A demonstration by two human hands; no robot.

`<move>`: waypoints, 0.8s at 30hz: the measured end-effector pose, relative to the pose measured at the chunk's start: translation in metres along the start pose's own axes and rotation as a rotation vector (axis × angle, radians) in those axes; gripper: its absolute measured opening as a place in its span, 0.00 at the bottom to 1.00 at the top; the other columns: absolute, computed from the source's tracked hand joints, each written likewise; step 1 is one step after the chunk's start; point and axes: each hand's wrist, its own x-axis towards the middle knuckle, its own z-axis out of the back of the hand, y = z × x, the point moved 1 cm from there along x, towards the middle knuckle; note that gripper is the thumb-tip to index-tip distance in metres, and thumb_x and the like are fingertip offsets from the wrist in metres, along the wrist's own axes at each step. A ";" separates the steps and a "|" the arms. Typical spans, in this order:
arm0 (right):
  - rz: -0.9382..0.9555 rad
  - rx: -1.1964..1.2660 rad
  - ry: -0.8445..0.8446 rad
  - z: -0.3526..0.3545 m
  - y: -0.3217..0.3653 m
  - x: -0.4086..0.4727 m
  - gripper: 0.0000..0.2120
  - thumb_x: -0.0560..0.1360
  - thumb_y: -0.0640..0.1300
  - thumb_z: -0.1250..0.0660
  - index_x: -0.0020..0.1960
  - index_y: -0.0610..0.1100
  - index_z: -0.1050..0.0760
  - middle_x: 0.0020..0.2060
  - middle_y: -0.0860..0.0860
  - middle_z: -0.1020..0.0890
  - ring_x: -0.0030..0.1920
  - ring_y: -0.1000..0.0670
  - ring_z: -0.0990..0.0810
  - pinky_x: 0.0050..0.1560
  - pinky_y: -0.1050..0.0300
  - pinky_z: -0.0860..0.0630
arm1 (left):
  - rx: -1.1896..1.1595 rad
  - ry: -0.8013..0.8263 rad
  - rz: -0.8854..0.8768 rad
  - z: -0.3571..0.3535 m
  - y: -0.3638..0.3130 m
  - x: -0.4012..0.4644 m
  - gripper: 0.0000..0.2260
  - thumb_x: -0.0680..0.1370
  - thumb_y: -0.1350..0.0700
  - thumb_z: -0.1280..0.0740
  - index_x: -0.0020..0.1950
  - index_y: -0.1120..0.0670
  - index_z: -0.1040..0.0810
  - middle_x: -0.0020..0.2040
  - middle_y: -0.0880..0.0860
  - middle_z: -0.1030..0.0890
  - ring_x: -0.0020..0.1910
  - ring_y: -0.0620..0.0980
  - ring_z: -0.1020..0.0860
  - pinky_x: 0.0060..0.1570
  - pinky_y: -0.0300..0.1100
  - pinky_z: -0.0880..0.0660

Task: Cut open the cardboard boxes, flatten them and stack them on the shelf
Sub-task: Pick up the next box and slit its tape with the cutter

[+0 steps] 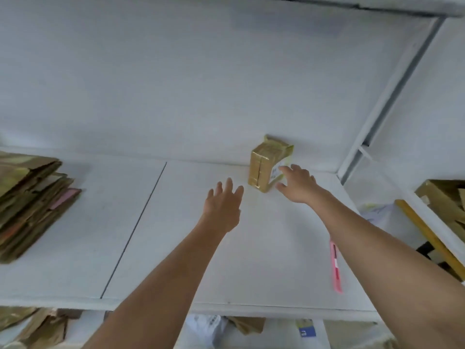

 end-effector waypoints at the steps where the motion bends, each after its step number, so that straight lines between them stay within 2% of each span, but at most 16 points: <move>1: 0.020 0.006 -0.011 -0.003 -0.002 0.010 0.25 0.81 0.53 0.40 0.76 0.50 0.41 0.74 0.42 0.39 0.72 0.38 0.38 0.71 0.41 0.41 | -0.007 0.004 0.026 -0.005 -0.003 0.004 0.27 0.83 0.51 0.39 0.79 0.53 0.46 0.80 0.59 0.51 0.78 0.60 0.47 0.75 0.55 0.43; 5: 0.069 0.014 -0.065 -0.022 -0.006 0.056 0.33 0.80 0.55 0.39 0.80 0.53 0.52 0.78 0.42 0.49 0.75 0.36 0.44 0.72 0.38 0.40 | -0.041 0.001 0.118 -0.026 -0.006 0.021 0.29 0.83 0.49 0.40 0.80 0.53 0.48 0.80 0.59 0.55 0.79 0.62 0.52 0.77 0.56 0.48; 9: 0.111 0.120 -0.174 -0.040 -0.003 0.103 0.39 0.78 0.55 0.35 0.80 0.56 0.57 0.79 0.43 0.55 0.76 0.35 0.50 0.72 0.36 0.41 | 0.041 -0.108 0.156 -0.047 0.003 0.040 0.29 0.84 0.50 0.41 0.80 0.53 0.51 0.80 0.60 0.57 0.79 0.63 0.54 0.77 0.57 0.50; 11: 0.133 0.152 -0.177 -0.050 0.001 0.120 0.40 0.78 0.56 0.34 0.79 0.59 0.57 0.79 0.43 0.57 0.78 0.36 0.56 0.73 0.35 0.43 | 0.055 -0.132 0.173 -0.057 0.006 0.042 0.29 0.84 0.51 0.40 0.80 0.53 0.51 0.80 0.60 0.58 0.79 0.63 0.54 0.77 0.57 0.50; 13: 0.167 0.218 -0.212 -0.062 0.004 0.130 0.39 0.76 0.56 0.31 0.79 0.58 0.50 0.79 0.42 0.57 0.78 0.37 0.57 0.73 0.36 0.44 | 0.067 -0.129 0.197 -0.066 0.011 0.042 0.29 0.83 0.52 0.40 0.80 0.53 0.51 0.80 0.60 0.58 0.79 0.63 0.54 0.77 0.57 0.51; 15: 0.219 0.339 -0.299 -0.070 0.007 0.131 0.36 0.73 0.51 0.26 0.76 0.54 0.40 0.78 0.42 0.52 0.77 0.37 0.49 0.71 0.42 0.39 | 0.076 -0.120 0.215 -0.073 0.017 0.042 0.29 0.83 0.52 0.40 0.80 0.53 0.51 0.80 0.60 0.58 0.79 0.63 0.54 0.77 0.56 0.51; 17: 0.332 0.380 -0.403 -0.074 0.009 0.125 0.27 0.74 0.43 0.27 0.70 0.48 0.32 0.73 0.44 0.39 0.69 0.38 0.32 0.61 0.50 0.31 | 0.072 -0.099 0.234 -0.079 0.020 0.041 0.29 0.83 0.52 0.40 0.80 0.53 0.51 0.80 0.60 0.58 0.79 0.63 0.55 0.77 0.56 0.51; 19: 0.431 0.347 -0.466 -0.075 0.008 0.114 0.18 0.77 0.37 0.31 0.66 0.44 0.28 0.68 0.45 0.30 0.61 0.41 0.25 0.52 0.58 0.33 | 0.059 -0.075 0.254 -0.082 0.020 0.038 0.30 0.84 0.51 0.41 0.80 0.53 0.52 0.80 0.60 0.58 0.79 0.63 0.55 0.77 0.56 0.51; 22: 0.500 0.358 -0.464 -0.073 -0.002 0.093 0.14 0.78 0.33 0.34 0.63 0.40 0.25 0.71 0.44 0.28 0.66 0.43 0.25 0.58 0.62 0.34 | -0.006 -0.048 0.283 -0.080 0.013 0.031 0.31 0.84 0.50 0.41 0.81 0.54 0.55 0.80 0.60 0.57 0.79 0.62 0.53 0.77 0.55 0.50; 24: 0.558 0.382 -0.402 -0.068 -0.006 0.073 0.14 0.78 0.33 0.34 0.64 0.39 0.23 0.72 0.43 0.29 0.69 0.45 0.27 0.66 0.60 0.33 | -0.103 -0.032 0.311 -0.073 0.006 0.025 0.34 0.83 0.50 0.39 0.81 0.54 0.57 0.80 0.59 0.55 0.79 0.62 0.51 0.77 0.55 0.47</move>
